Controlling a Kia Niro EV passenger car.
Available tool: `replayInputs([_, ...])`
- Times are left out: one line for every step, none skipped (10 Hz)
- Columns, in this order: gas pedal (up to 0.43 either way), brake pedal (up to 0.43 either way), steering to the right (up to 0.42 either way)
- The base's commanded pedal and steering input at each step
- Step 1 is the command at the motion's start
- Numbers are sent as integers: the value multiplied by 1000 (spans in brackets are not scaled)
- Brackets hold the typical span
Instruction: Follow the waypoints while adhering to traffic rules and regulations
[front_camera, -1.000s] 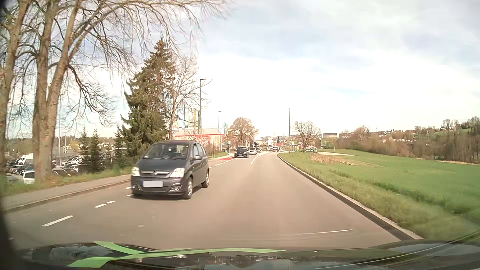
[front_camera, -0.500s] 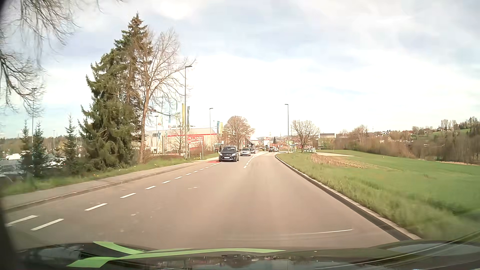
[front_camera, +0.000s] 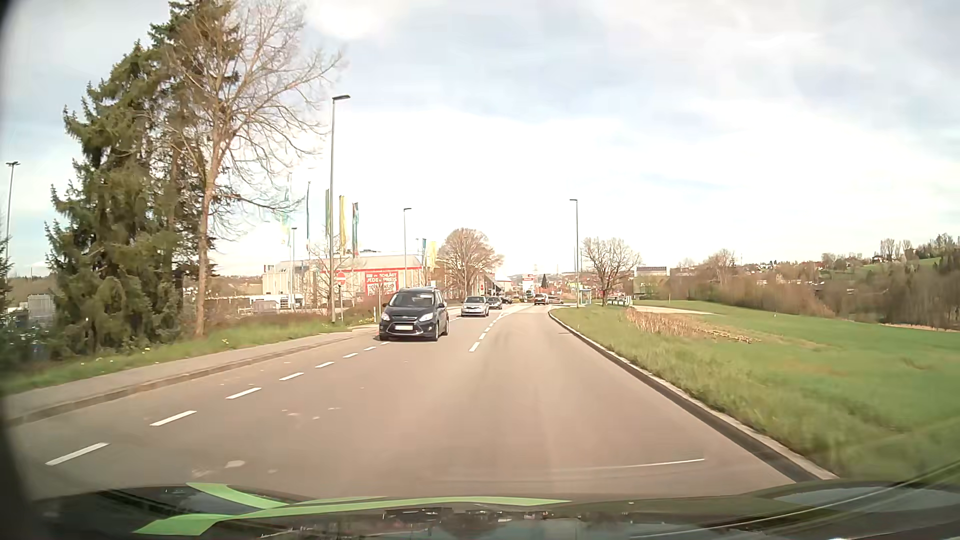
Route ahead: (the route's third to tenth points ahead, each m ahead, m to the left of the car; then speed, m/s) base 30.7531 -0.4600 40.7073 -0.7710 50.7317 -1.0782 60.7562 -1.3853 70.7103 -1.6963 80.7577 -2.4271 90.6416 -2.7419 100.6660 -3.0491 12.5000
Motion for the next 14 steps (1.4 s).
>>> replayInputs([20, 0, 4])
replayInputs([20, 0, 4])
replayInputs([0, 0, 4])
replayInputs([0, 0, 4])
replayInputs([0, 0, 3])
replayInputs([0, 0, 2])
replayInputs([0, 0, 1])
replayInputs([0, 0, 1])
replayInputs([0, 0, 1])
replayInputs([0, 6, 1])
replayInputs([0, 30, 1])
replayInputs([0, 49, 1])
replayInputs([0, 67, 1])
replayInputs([0, 79, 1])
